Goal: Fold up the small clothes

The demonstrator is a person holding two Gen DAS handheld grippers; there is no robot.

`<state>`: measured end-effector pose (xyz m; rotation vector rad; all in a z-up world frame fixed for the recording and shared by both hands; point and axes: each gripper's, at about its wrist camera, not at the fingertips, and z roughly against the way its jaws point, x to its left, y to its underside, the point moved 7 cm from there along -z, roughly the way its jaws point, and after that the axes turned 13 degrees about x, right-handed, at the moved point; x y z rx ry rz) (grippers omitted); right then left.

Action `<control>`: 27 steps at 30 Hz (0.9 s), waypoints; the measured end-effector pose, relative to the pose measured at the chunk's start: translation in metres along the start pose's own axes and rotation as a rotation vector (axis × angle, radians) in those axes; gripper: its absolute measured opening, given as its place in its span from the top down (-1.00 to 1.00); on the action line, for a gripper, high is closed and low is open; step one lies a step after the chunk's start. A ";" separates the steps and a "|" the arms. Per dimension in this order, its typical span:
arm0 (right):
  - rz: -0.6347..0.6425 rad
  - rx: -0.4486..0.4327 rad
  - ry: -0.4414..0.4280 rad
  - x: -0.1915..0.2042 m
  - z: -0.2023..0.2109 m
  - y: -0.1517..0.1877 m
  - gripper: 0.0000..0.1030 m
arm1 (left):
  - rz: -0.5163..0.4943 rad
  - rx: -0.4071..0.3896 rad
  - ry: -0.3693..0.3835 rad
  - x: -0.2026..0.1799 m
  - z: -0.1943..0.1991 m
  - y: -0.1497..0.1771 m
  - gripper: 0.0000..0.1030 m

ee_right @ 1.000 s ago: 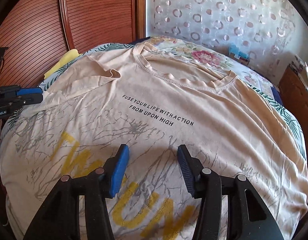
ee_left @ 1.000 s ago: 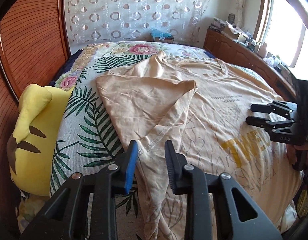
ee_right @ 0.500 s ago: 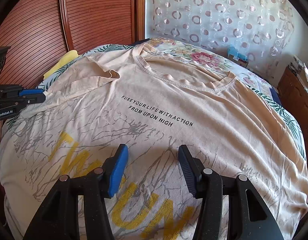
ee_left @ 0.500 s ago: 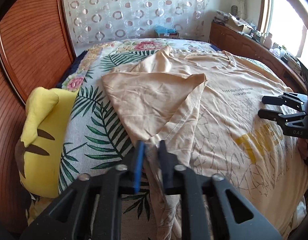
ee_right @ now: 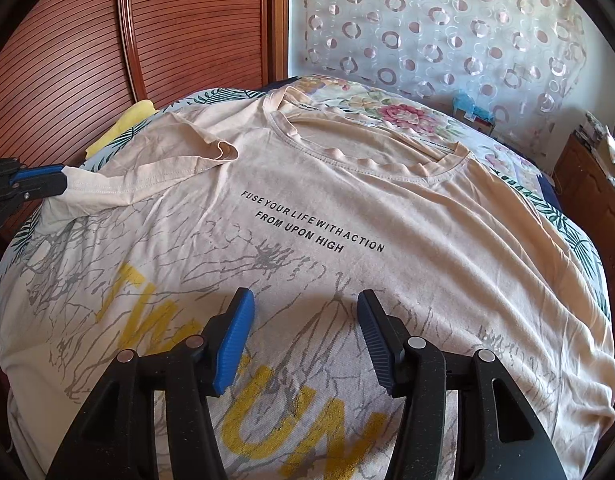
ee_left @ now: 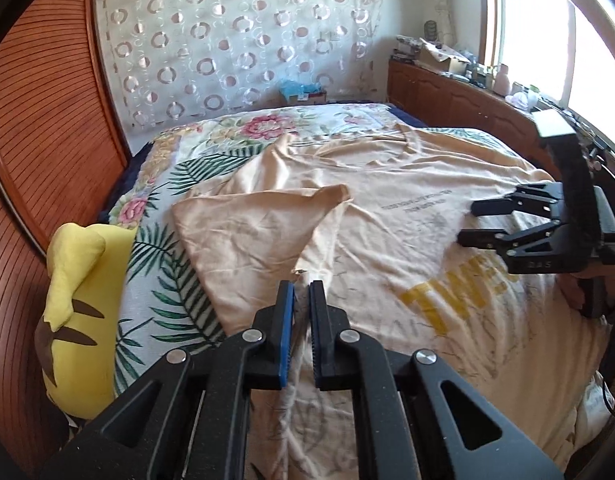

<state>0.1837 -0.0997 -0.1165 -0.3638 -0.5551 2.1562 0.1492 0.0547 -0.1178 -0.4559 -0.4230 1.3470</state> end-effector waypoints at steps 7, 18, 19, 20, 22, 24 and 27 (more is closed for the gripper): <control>0.001 -0.001 0.000 0.000 0.000 0.000 -0.09 | -0.039 0.010 0.092 -0.027 0.008 0.008 0.74; 0.003 -0.001 0.001 0.000 0.000 0.000 -0.09 | 0.053 -0.003 0.111 -0.004 0.005 0.004 -0.32; 0.002 -0.001 0.001 0.000 0.000 0.001 -0.09 | 0.063 0.008 0.117 -0.001 0.000 0.005 -0.38; 0.003 -0.001 0.001 0.000 0.000 0.000 -0.10 | 0.072 0.019 0.120 0.001 -0.004 0.005 -0.46; 0.003 -0.002 0.001 0.000 0.000 0.000 -0.10 | 0.083 0.048 0.106 0.005 -0.016 0.006 -0.48; 0.003 -0.002 0.001 0.000 0.000 0.000 -0.10 | 0.092 0.074 0.087 0.009 -0.027 0.007 -0.48; 0.004 -0.002 0.001 0.000 0.000 0.000 -0.10 | 0.112 0.098 0.059 0.015 -0.040 0.005 -0.48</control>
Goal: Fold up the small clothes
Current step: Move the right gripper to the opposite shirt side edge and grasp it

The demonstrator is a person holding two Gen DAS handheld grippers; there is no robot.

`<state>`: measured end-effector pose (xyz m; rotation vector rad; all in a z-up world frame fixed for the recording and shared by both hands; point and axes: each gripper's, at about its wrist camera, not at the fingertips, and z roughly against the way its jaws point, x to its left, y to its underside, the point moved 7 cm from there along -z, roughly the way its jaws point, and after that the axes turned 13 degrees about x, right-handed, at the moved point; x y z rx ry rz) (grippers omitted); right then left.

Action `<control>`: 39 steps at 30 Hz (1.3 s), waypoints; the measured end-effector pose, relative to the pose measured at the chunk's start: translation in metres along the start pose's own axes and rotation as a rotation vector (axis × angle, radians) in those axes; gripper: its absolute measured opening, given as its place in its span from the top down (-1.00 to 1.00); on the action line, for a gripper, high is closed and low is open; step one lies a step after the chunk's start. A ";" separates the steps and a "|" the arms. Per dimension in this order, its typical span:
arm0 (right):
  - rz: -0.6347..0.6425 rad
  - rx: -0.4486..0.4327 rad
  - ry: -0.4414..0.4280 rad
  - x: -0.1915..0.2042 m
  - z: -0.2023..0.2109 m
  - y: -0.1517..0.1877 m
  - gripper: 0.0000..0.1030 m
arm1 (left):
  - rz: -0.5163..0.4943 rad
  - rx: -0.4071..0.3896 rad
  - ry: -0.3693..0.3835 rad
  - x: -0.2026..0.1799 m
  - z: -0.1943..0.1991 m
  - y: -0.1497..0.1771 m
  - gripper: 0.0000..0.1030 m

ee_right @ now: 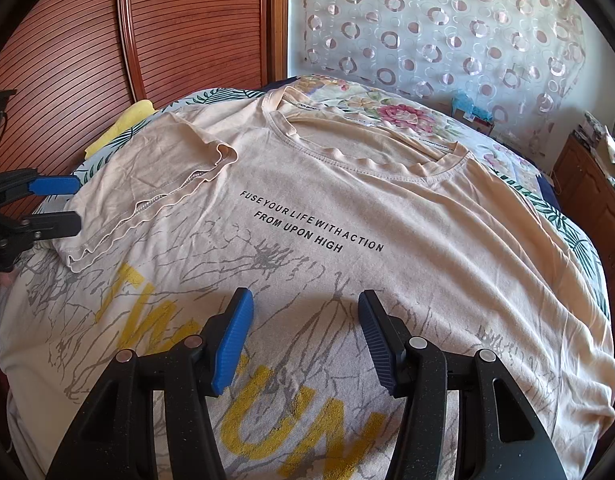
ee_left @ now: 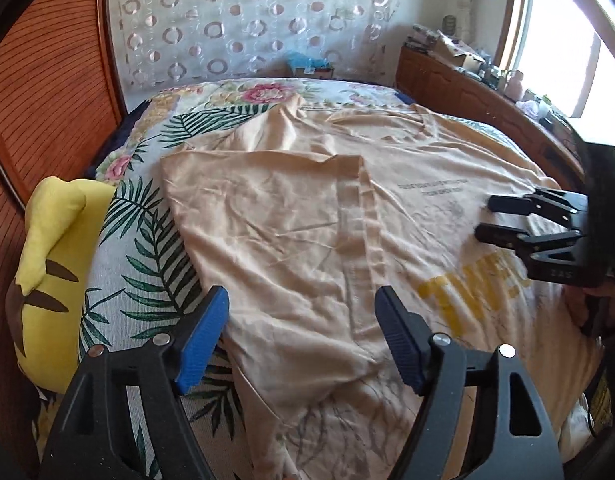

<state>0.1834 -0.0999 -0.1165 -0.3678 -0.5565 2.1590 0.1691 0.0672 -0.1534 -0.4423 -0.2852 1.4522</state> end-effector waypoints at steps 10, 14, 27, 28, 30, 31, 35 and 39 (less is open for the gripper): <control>-0.003 0.000 -0.003 -0.001 0.001 0.000 -0.11 | -0.016 0.017 -0.046 0.003 -0.018 -0.003 -0.49; -0.031 -0.005 -0.011 -0.008 0.003 0.002 -0.11 | -0.032 0.013 -0.073 0.000 -0.020 -0.003 -0.54; -0.291 -0.119 0.114 -0.149 0.092 0.081 -0.11 | -0.025 0.016 -0.068 0.001 -0.021 -0.003 -0.57; -0.321 -0.112 0.127 -0.164 0.096 0.091 -0.11 | -0.025 0.016 -0.069 0.001 -0.021 -0.003 -0.57; -0.372 -0.093 0.155 -0.193 0.100 0.112 -0.11 | -0.025 0.016 -0.069 0.002 -0.021 -0.002 -0.58; -0.389 -0.084 0.191 -0.206 0.101 0.122 -0.11 | -0.025 0.016 -0.069 0.001 -0.021 -0.003 -0.58; -0.459 -0.042 0.242 -0.244 0.100 0.151 -0.11 | -0.025 0.017 -0.070 0.001 -0.022 -0.003 -0.58; -0.504 -0.001 0.220 -0.264 0.088 0.166 -0.12 | -0.025 0.017 -0.072 0.001 -0.022 -0.003 -0.59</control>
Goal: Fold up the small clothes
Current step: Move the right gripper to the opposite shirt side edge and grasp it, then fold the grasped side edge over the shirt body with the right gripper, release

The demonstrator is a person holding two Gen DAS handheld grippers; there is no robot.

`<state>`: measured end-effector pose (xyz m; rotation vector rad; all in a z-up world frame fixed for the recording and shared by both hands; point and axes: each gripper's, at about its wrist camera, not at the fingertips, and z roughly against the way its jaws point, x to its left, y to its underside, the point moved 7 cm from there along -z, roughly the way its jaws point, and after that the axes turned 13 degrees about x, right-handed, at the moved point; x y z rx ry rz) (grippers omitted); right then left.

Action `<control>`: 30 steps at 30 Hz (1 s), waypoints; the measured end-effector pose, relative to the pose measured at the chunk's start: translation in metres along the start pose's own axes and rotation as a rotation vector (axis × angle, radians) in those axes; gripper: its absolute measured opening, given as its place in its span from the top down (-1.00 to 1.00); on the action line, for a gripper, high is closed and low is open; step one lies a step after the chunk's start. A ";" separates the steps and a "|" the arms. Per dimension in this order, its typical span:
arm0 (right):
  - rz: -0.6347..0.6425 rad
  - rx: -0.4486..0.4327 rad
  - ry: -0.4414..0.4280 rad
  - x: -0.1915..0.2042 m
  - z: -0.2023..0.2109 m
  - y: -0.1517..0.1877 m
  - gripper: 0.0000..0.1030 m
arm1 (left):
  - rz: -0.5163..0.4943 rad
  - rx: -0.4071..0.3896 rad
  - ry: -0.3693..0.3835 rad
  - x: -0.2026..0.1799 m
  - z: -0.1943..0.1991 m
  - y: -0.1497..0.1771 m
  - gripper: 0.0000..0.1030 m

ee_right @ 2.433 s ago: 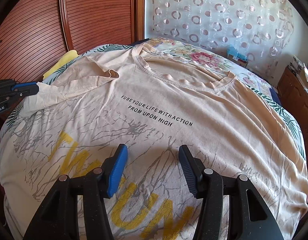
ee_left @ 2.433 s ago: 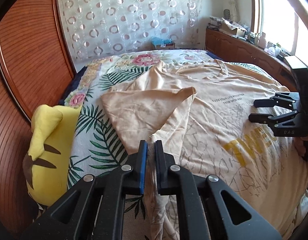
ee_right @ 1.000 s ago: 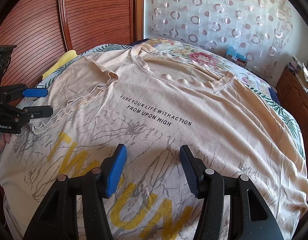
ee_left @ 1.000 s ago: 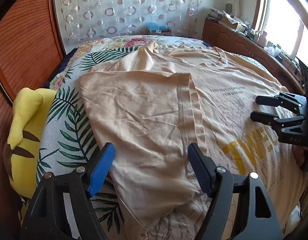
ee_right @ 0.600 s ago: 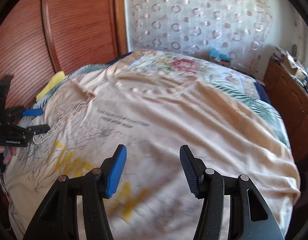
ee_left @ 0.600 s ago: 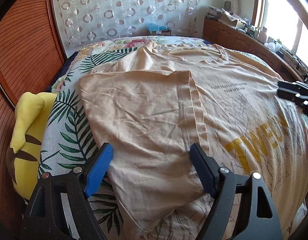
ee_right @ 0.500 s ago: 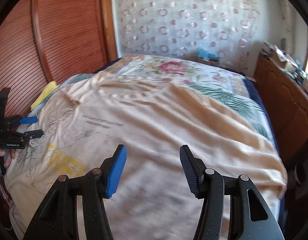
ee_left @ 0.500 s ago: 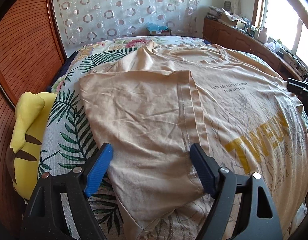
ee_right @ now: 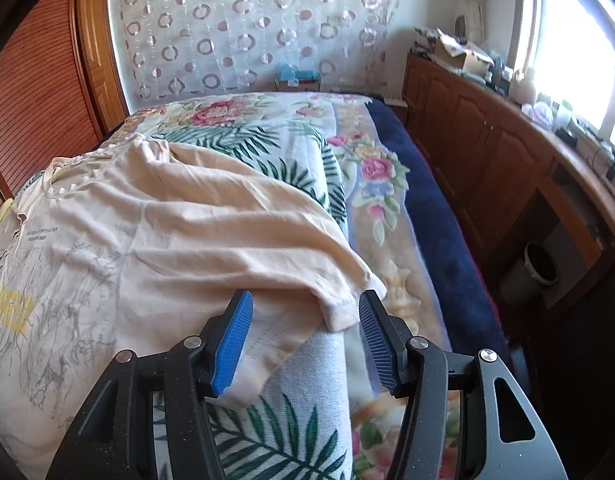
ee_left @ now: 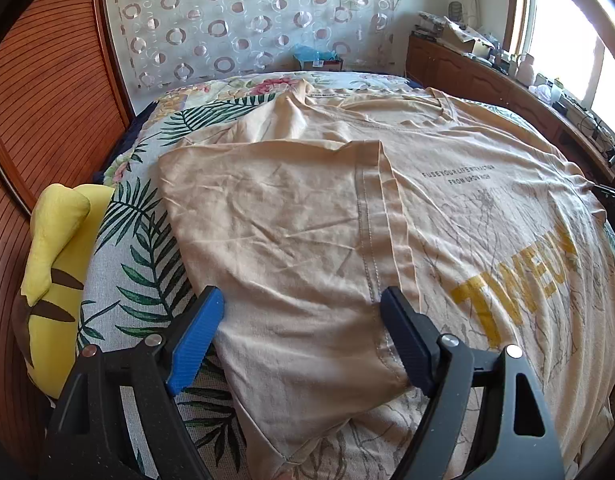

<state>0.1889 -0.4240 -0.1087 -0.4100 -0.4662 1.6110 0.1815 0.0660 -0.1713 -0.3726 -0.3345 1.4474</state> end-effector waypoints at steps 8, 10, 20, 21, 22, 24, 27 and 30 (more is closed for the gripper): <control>-0.057 0.041 -0.081 -0.024 -0.016 -0.008 -0.18 | 0.003 0.001 -0.001 0.002 0.000 0.002 -0.61; -0.059 0.048 -0.103 -0.027 -0.017 -0.010 -0.18 | 0.003 0.003 -0.003 0.003 0.000 0.001 -0.61; 0.024 -0.004 -0.046 -0.018 -0.020 -0.014 0.77 | 0.005 -0.002 0.005 0.003 0.002 0.001 -0.61; 0.027 -0.013 -0.045 -0.018 -0.018 -0.013 0.84 | 0.007 -0.013 0.012 0.004 0.004 0.002 -0.61; 0.027 -0.027 -0.051 -0.018 -0.015 -0.014 0.86 | 0.013 -0.024 0.013 0.005 0.007 0.000 -0.61; 0.035 -0.060 -0.036 -0.016 -0.008 -0.016 0.88 | 0.028 -0.047 0.022 0.008 0.015 0.001 -0.61; 0.059 -0.103 -0.036 -0.004 0.001 -0.020 0.89 | 0.039 -0.074 0.047 0.007 0.028 0.002 -0.61; 0.100 -0.149 -0.047 0.015 0.013 -0.025 0.89 | 0.044 -0.111 0.037 0.004 0.045 0.000 -0.61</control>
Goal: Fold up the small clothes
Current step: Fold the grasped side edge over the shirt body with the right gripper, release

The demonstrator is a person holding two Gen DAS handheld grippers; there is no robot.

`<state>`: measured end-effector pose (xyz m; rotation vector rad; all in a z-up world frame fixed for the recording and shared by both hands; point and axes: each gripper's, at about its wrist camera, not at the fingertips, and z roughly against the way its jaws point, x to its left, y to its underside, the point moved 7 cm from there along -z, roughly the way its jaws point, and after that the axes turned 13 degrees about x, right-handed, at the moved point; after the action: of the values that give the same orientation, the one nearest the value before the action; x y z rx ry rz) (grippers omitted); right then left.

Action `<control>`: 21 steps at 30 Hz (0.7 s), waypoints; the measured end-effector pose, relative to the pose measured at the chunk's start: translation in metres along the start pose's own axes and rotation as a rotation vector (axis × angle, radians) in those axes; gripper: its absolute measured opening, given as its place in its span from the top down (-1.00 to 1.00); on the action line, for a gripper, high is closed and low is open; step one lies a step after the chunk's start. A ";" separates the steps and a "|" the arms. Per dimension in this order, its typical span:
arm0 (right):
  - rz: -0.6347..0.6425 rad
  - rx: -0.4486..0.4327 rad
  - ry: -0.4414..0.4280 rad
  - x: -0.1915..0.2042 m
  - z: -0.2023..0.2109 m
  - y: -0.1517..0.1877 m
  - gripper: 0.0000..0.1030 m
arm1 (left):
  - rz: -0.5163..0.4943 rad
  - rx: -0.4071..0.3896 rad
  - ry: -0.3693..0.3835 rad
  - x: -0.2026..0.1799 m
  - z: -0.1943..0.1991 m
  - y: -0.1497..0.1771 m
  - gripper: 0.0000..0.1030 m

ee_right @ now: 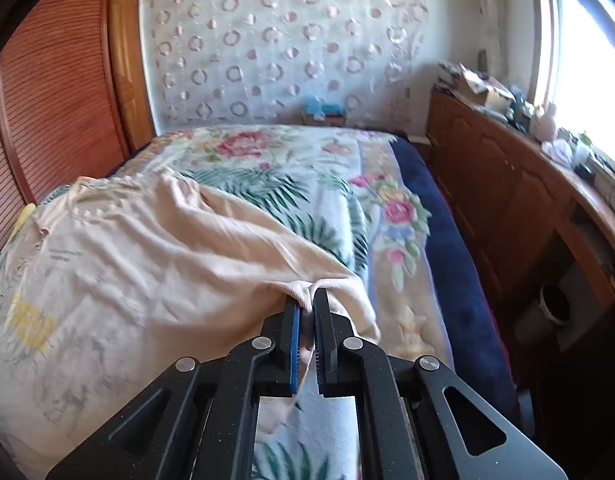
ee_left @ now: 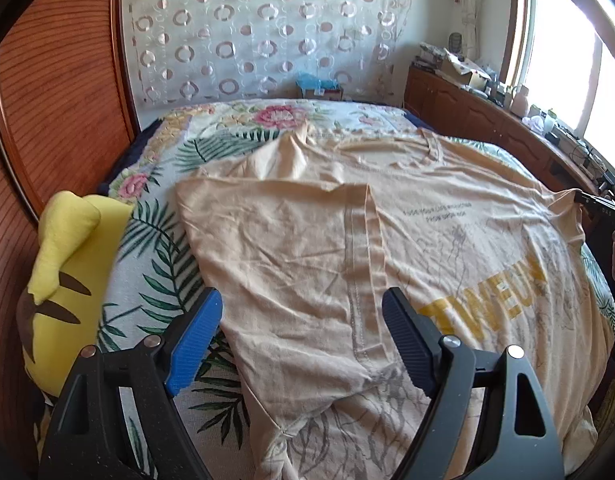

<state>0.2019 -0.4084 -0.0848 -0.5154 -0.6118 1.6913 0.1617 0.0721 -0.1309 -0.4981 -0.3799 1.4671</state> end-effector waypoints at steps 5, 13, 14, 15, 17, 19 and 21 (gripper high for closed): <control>0.108 -0.059 -0.064 0.055 0.021 -0.013 0.89 | -0.005 -0.077 0.046 -0.017 0.028 -0.007 -0.61; 0.245 -0.069 -0.226 0.148 0.033 -0.014 0.74 | -0.048 -0.138 0.079 -0.049 0.051 -0.012 -0.61; 0.249 -0.068 -0.215 0.148 0.030 -0.014 0.65 | -0.051 -0.140 0.085 -0.051 0.052 -0.011 -0.61; 0.252 -0.070 -0.211 0.146 0.029 -0.012 0.52 | -0.056 -0.140 0.089 -0.053 0.052 -0.010 -0.61; 0.242 -0.069 -0.204 0.139 0.024 -0.010 0.49 | -0.063 -0.139 0.089 -0.058 0.052 -0.009 -0.61; 0.206 -0.051 -0.172 0.126 0.018 -0.015 0.46 | -0.066 -0.139 0.090 -0.062 0.050 -0.006 -0.61; 0.169 -0.037 -0.171 0.113 0.017 -0.014 0.45 | -0.067 -0.134 0.100 -0.066 0.048 -0.004 -0.61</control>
<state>0.1791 -0.2976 -0.0641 -0.4621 -0.7414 1.9004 0.1348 0.0103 -0.0847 -0.6572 -0.4130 1.3521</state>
